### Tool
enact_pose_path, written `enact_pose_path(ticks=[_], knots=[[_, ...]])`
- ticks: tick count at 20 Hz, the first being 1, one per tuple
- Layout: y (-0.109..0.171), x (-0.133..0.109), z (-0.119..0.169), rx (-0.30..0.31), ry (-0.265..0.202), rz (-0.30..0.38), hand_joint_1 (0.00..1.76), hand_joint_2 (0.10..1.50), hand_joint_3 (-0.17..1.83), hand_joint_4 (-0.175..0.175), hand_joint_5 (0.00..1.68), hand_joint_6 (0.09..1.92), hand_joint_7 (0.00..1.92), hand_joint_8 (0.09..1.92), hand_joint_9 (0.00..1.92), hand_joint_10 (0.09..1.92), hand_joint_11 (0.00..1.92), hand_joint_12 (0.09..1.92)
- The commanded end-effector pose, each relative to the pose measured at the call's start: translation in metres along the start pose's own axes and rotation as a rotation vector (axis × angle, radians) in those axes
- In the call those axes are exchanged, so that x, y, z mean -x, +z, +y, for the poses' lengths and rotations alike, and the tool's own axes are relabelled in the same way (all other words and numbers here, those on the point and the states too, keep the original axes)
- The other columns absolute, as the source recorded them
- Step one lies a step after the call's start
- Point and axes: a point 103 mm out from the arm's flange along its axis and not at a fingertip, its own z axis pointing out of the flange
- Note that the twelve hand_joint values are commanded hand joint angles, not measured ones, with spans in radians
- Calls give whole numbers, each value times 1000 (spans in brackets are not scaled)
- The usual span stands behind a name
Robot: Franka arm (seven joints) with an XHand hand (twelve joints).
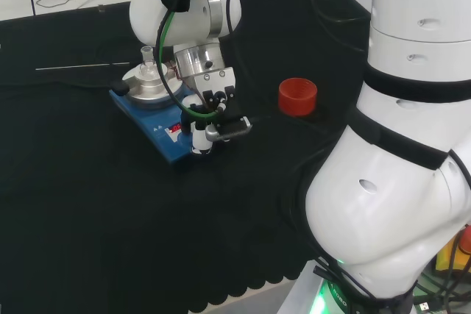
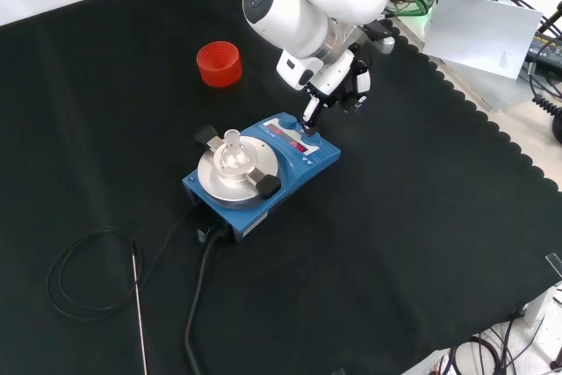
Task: Turn on the heater.
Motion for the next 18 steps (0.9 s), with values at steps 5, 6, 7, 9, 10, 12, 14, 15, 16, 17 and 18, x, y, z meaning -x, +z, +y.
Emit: enact_pose_path(ticks=[5, 6, 7, 9, 10, 12, 14, 15, 16, 17, 18], knots=[[1, -1, 3, -5, 1, -2, 1391, 696, 968, -40, 232, 574, 1482, 1502, 1602, 1379, 1204, 1261], [1, -1, 3, -5, 2, -2, 1391, 696, 968, -40, 232, 572, 1481, 1502, 1601, 1379, 1204, 1262], [1, -1, 3, -7, 3, -3, 1391, 696, 968, -40, 233, 571, 1481, 1502, 1601, 1379, 1204, 1262], [1, -1, 4, -11, 5, -3, 1391, 696, 968, -40, 234, 569, 1481, 1502, 1601, 1379, 1204, 1262], [2, -1, 4, -12, 5, -2, 1391, 696, 968, -40, 235, 567, 1481, 1502, 1601, 1379, 1204, 1262], [2, 0, 4, -14, 5, -3, 1391, 696, 969, -40, 237, 566, 1480, 1502, 1601, 1379, 1204, 1262], [1, -1, 4, -10, 4, -3, 1391, 696, 969, -40, 240, 566, 1480, 1502, 1601, 1380, 1204, 1262], [1, -1, 4, -8, 4, -3, 1391, 696, 969, -40, 241, 566, 1480, 1502, 1601, 1380, 1204, 1262], [1, -1, 3, -6, 4, -3, 1391, 696, 969, -40, 242, 566, 1480, 1502, 1601, 1380, 1204, 1262], [0, -1, 3, -5, 3, -3, 1391, 696, 969, -40, 243, 566, 1480, 1502, 1600, 1380, 1204, 1262], [-1, -1, 2, -5, 3, -3, 1391, 696, 969, -40, 244, 566, 1480, 1502, 1600, 1379, 1204, 1262]])
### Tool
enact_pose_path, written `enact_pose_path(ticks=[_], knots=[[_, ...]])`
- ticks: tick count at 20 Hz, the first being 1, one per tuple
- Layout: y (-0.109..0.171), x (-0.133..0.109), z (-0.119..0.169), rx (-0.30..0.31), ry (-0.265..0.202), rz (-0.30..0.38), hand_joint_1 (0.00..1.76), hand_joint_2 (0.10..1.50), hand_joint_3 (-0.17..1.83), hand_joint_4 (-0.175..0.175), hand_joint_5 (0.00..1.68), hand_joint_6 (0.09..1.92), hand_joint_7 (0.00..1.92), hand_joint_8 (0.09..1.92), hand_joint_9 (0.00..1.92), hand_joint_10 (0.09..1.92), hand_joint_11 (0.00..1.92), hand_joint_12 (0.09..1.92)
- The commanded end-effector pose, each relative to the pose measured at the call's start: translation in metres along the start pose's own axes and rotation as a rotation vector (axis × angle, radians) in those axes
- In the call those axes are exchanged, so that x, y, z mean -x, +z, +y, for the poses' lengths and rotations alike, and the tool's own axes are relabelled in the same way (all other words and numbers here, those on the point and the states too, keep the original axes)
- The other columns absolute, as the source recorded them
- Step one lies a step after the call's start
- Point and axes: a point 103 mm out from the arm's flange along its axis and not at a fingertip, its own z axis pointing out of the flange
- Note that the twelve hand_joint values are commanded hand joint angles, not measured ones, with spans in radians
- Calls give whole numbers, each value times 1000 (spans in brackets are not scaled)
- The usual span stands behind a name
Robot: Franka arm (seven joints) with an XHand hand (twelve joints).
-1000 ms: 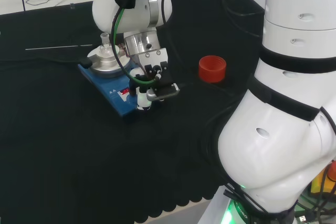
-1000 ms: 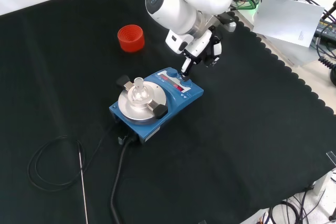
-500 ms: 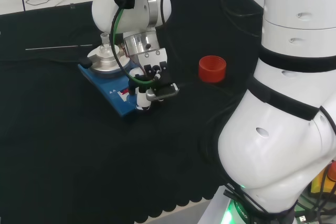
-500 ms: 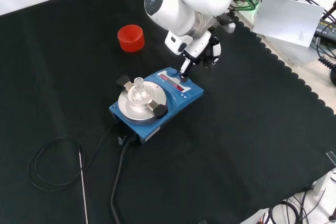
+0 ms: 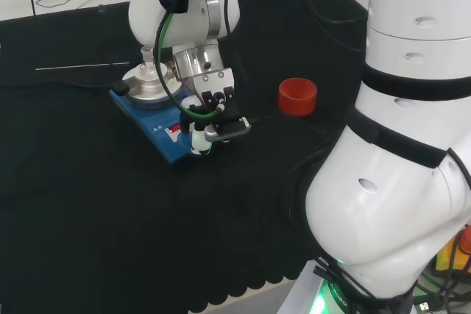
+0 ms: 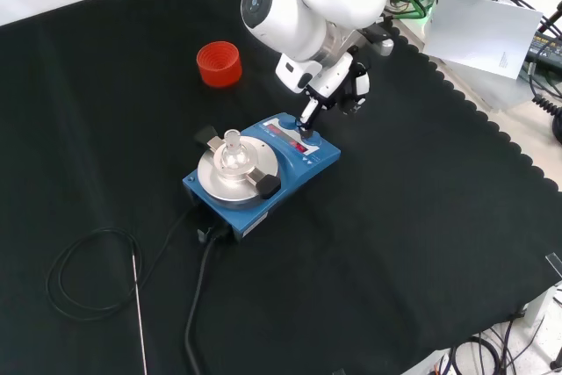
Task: Turn on the heater.
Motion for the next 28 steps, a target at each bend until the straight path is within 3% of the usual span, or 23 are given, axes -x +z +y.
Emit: enact_pose_path(ticks=[1, 28], knots=[[-2, -1, -2, 4, -1, -1, 1391, 696, 969, -40, 245, 566, 1480, 1502, 1600, 1379, 1204, 1262], [12, 9, -2, -21, 2, 4, 1390, 695, 974, -40, 259, 578, 1483, 1499, 1602, 1378, 1208, 1261]])
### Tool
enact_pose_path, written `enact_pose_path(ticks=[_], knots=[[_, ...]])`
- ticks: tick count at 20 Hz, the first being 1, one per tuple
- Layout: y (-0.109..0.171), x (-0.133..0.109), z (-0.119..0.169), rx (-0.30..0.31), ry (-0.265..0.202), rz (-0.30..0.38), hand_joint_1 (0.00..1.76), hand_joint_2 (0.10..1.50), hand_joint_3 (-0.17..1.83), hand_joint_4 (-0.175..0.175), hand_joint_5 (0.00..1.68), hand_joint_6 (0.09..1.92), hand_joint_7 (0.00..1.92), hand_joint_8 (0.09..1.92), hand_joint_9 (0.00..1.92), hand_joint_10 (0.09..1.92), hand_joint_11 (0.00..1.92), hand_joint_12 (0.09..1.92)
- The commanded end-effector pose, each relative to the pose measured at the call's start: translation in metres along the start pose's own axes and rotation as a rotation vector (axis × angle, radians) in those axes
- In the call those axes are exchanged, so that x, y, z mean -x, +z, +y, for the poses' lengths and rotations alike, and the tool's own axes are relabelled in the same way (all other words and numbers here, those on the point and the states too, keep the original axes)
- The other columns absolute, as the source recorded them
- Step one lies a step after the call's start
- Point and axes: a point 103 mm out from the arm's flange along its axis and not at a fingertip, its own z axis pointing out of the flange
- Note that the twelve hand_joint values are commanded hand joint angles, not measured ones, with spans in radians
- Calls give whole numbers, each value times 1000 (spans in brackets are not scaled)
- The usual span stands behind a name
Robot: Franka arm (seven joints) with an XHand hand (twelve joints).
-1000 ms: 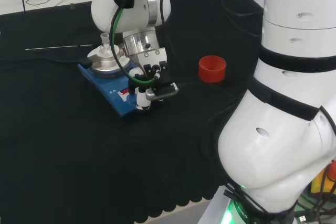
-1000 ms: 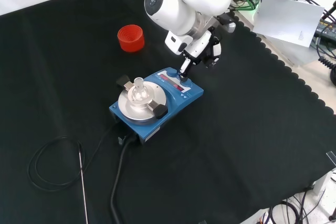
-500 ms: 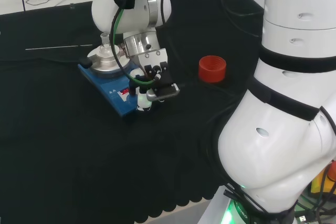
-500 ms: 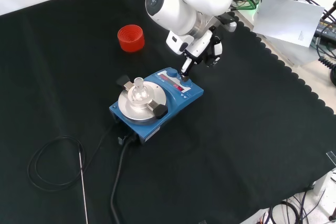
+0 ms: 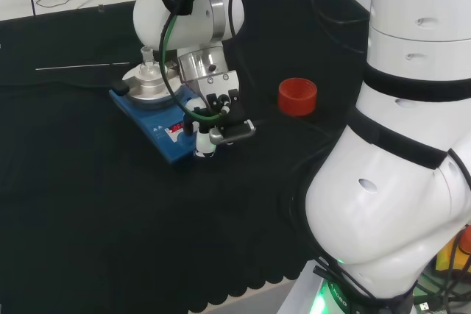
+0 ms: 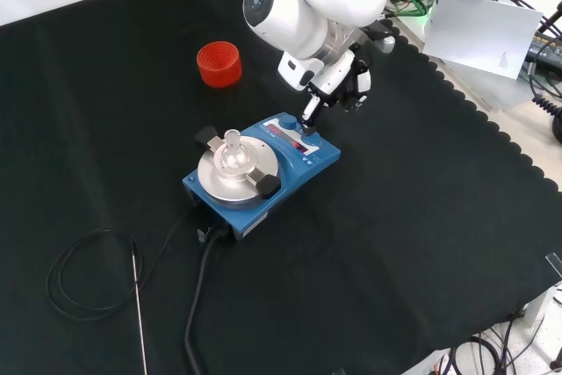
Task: Turn on the heater.
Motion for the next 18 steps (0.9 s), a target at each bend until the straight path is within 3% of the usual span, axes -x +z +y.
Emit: enact_pose_path(ticks=[1, 4, 18], knots=[[4, 2, 3, -9, 0, -1, 1390, 695, 974, -40, 259, 578, 1483, 1499, 1601, 1378, 1208, 1261], [3, 0, 3, -15, -2, -3, 1390, 694, 976, -40, 260, 579, 1483, 1499, 1602, 1377, 1208, 1261], [-49, -1, -21, 86, -12, 8, 1389, 692, 980, -40, 262, 582, 1485, 1497, 1606, 1374, 1209, 1260]])
